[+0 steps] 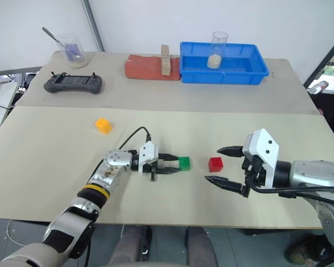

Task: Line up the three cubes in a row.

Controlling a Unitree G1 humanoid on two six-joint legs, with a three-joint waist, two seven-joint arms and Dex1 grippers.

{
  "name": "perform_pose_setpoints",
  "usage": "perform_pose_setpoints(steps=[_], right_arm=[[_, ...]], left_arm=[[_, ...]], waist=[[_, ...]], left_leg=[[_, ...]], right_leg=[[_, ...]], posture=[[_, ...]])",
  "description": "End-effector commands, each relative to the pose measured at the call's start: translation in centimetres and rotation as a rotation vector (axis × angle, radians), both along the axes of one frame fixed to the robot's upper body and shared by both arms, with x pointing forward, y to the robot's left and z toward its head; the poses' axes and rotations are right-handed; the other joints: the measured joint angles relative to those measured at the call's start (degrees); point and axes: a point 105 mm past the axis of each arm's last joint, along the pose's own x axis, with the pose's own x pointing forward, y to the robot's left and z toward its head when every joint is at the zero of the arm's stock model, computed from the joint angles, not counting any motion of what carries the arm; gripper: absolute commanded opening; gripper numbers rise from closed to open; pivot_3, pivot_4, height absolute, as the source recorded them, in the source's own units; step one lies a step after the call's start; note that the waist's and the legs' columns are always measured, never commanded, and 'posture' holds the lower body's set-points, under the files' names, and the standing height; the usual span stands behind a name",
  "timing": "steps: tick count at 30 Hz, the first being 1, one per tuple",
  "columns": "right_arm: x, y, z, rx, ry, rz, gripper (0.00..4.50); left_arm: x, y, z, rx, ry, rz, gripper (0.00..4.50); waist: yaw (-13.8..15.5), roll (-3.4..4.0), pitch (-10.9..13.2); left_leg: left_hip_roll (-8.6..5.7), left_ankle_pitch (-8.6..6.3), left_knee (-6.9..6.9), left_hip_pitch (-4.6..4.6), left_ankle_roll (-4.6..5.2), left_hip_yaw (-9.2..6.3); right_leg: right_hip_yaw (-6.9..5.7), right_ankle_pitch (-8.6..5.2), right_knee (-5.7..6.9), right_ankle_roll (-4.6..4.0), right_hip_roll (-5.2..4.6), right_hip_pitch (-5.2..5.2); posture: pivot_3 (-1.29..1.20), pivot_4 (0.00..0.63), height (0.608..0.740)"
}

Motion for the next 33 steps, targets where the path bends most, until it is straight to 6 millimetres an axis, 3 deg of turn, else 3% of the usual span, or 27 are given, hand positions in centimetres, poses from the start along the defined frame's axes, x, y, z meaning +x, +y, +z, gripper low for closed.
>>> perform_pose_setpoints(steps=[1, 2, 9, 15, 17, 23, 28, 33], right_arm=[[-0.2, 0.1, 0.9, 0.001, -0.055, 0.007, 4.50], [-0.2, 0.1, 0.8, 0.002, -0.055, 0.008, 4.50], [-0.4, 0.7, 0.9, 0.013, -0.050, 0.020, 4.50], [-0.1, 0.8, 1.3, 0.022, -0.053, 0.019, 4.50], [0.0, 0.8, 1.4, 0.017, -0.059, 0.023, 4.50], [0.8, 1.3, 2.3, 0.033, -0.090, 0.054, 4.50], [1.1, 3.0, 3.0, 0.071, -0.114, 0.104, 4.50], [1.2, 5.8, 3.9, 0.085, -0.122, 0.163, 4.50]], left_arm=[[0.1, -0.4, 0.4, -0.003, -0.020, -0.016, 1.25], [0.0, -0.4, 0.3, -0.004, -0.018, -0.019, 1.25], [-0.3, -0.1, 0.1, -0.001, -0.005, -0.033, 4.47], [-0.3, 1.4, -0.1, 0.037, -0.030, -0.024, 4.47], [-0.2, 2.9, 0.0, 0.059, -0.043, -0.007, 4.47], [-1.0, 8.6, 4.1, 0.046, -0.144, 0.090, 4.47], [-0.9, 12.7, 6.9, -0.035, -0.081, 0.361, 4.47], [0.0, 18.4, 6.3, -0.125, -0.036, 0.786, 4.47]], waist=[[-0.04, 0.00, 0.00], [-0.06, 0.00, 0.00], [-0.07, 0.00, 0.00], [-0.40, 0.00, 0.00], [-0.72, 0.00, 0.00], [-1.74, 0.02, 0.01], [-1.34, 0.03, 0.01], [-1.41, 0.03, 0.01]], left_leg=[[0.00, 0.00, 0.00, 0.00, 0.00, 0.00], [0.00, 0.00, 0.00, -0.01, 0.00, 0.00], [0.01, 0.00, 0.00, 0.00, 0.00, 0.00], [0.02, 0.00, 0.00, 0.03, 0.00, 0.00], [0.04, 0.00, 0.00, 0.06, 0.00, 0.00], [0.16, 0.00, -0.02, 0.21, 0.00, 0.02], [0.17, 0.00, -0.02, 0.21, 0.00, 0.05], [0.20, 0.00, -0.02, 0.23, 0.00, 0.06]], right_leg=[[0.00, 0.00, 0.00, 0.00, 0.00, 0.00], [0.01, 0.00, 0.00, 0.00, 0.00, -0.01], [0.01, 0.00, 0.01, 0.00, 0.00, -0.01], [0.01, 0.00, 0.03, 0.00, 0.02, -0.01], [0.01, 0.00, 0.05, 0.00, 0.03, 0.00], [0.06, 0.03, 0.15, -0.07, 0.09, -0.01], [0.06, 0.03, 0.11, -0.07, 0.03, 0.00], [0.05, 0.03, 0.10, -0.06, 0.02, -0.02]], posture=[[0.00, 0.150, 0.740], [0.00, 0.150, 0.740], [0.00, 0.150, 0.740], [0.00, 0.150, 0.740], [0.00, 0.150, 0.740], [0.00, 0.150, 0.740], [0.00, 0.150, 0.740], [0.00, 0.150, 0.740]])
